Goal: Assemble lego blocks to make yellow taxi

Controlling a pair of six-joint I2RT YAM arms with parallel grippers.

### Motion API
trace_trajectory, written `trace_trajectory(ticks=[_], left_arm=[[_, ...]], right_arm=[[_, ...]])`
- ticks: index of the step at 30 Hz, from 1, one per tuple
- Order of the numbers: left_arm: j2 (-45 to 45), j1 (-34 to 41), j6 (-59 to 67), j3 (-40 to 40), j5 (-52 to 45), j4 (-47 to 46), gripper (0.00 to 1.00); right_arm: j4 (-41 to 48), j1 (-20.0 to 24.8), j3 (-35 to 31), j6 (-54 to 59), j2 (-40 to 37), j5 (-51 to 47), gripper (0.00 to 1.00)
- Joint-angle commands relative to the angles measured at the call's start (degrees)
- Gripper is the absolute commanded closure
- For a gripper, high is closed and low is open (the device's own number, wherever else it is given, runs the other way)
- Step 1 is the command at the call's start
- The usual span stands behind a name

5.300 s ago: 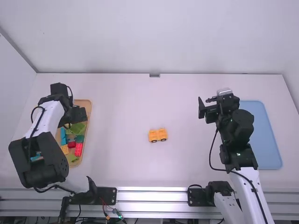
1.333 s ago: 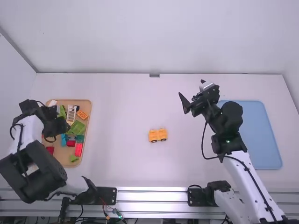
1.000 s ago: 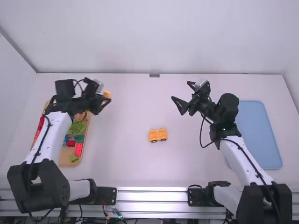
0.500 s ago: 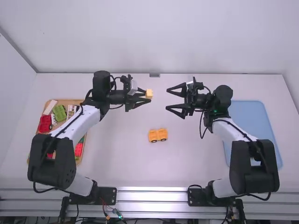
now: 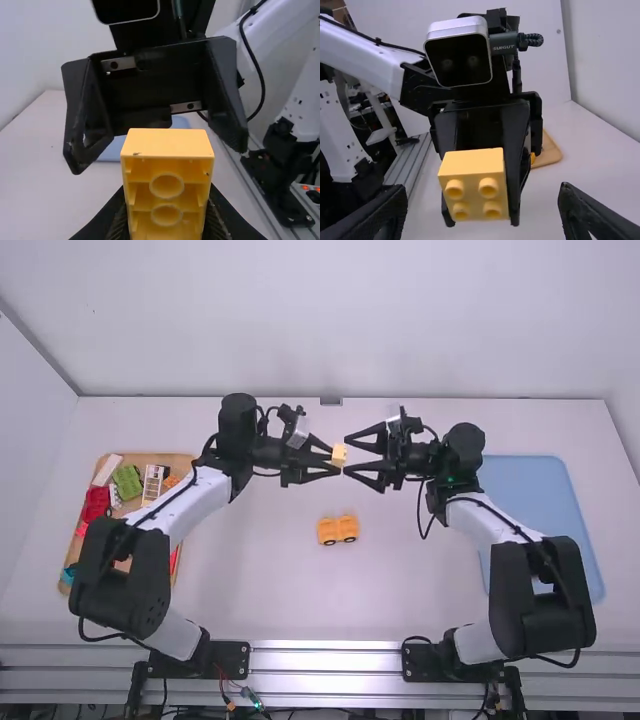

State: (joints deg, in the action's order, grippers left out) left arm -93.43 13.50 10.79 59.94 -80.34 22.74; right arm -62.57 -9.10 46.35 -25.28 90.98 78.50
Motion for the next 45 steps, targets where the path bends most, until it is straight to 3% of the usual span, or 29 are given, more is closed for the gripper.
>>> trace_trajectory(ticks=[1, 11, 21, 40, 45], left_arm=[[-0.1, 0.0, -1.3, -0.2, -2.7, -0.2, 0.98], [-0.1, 0.8, -0.7, -0.2, -2.6, -0.2, 0.98], [-0.1, 0.7, -0.9, -0.4, 0.4, -0.4, 0.98], [-0.1, 0.7, -0.9, -0.4, 0.4, 0.2, 0.98], [-0.1, 0.7, -0.9, -0.4, 0.4, 0.2, 0.97]], right_arm=[[-0.4, 0.0, 1.8, -0.2, 0.2, -0.6, 0.25], [-0.2, -2.5, 2.1, -0.2, 0.2, -2.1, 0.29], [0.2, -2.5, 2.1, -0.2, 0.2, -3.6, 0.48], [0.2, -3.5, 2.1, 0.6, 0.2, -4.5, 0.55], [0.2, -4.6, 2.1, 1.5, 0.2, -5.3, 0.69]])
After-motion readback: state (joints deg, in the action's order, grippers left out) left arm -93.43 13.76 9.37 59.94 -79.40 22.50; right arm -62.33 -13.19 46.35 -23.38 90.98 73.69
